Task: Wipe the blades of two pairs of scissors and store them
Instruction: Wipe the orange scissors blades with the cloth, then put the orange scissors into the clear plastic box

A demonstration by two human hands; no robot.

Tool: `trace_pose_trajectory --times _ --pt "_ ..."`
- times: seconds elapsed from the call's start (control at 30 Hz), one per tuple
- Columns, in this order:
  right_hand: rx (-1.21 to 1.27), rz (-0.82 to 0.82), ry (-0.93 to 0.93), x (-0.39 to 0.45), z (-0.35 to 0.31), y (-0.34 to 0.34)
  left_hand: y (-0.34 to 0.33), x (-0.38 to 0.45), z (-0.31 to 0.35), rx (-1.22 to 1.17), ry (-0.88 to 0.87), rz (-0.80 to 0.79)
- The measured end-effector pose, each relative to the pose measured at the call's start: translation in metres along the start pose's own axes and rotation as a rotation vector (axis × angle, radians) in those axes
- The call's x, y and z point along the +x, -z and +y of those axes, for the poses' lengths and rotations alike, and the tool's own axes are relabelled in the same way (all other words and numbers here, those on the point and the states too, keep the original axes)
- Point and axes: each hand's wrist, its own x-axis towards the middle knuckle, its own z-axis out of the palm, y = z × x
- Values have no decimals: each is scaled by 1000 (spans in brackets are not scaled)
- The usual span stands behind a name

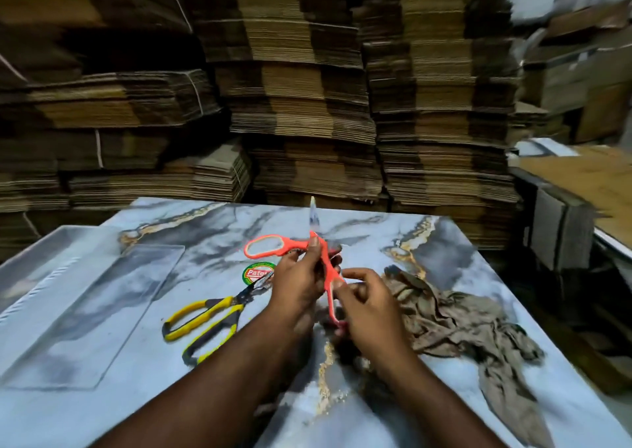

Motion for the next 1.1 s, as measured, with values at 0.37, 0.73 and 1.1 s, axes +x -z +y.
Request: trace_pose_trajectory --times 0.37,0.73,1.1 --pt "185 2 48 -9 5 19 54 -16 38 -21 -37 113" --pt "402 101 -13 -17 -1 -37 65 -55 3 491 -329 -30" --pt "170 -119 327 -47 -33 -86 83 -53 87 671 -378 72"
